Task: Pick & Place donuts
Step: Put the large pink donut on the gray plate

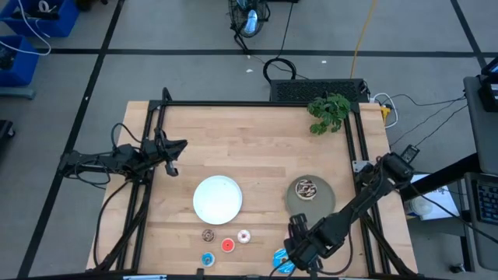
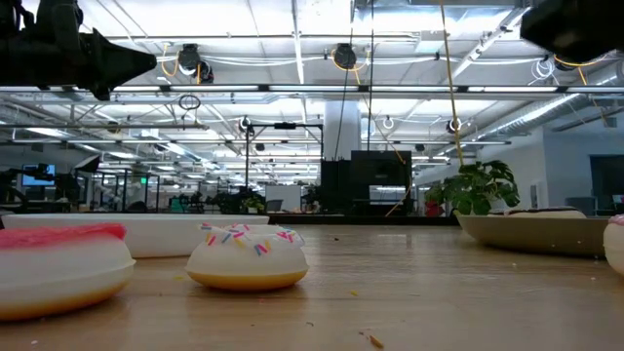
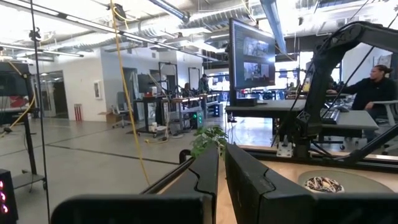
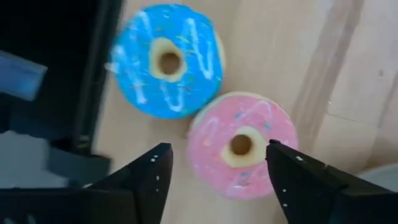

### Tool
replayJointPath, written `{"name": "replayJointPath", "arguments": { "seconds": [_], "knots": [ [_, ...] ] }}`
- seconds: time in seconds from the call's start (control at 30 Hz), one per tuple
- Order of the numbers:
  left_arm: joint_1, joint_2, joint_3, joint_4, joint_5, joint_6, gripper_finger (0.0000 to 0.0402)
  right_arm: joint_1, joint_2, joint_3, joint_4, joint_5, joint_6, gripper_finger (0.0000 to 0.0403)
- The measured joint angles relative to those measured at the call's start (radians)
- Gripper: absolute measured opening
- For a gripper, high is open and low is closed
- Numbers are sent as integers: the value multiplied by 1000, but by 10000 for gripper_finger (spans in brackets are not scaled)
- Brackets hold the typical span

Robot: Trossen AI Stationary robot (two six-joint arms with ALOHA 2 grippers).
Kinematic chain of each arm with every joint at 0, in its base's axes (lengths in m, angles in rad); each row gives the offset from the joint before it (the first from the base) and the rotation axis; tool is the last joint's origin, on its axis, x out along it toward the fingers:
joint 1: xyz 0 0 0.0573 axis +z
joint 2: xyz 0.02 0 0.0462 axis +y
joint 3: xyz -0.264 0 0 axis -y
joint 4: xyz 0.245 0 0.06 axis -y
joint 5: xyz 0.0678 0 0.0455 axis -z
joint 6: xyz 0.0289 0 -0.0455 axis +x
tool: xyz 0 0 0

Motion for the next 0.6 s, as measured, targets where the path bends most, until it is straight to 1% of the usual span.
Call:
{"name": "replayJointPath", "arguments": {
  "seconds": [0.1, 0.2, 0.33, 0.6],
  "knots": [
    [0, 0, 0, -1, 0, 1, 37, 17, 0, -42, 16, 19, -12, 253],
    [0, 0, 0, -1, 0, 0, 37, 33, 0, -67, 19, 60, -15, 250],
    [0, 0, 0, -1, 0, -1, 37, 43, 0, -81, 45, 80, -23, 236],
    [0, 0, 0, -9, 0, -3, 37, 55, 11, -81, 154, 75, -83, 201]
  ]
}}
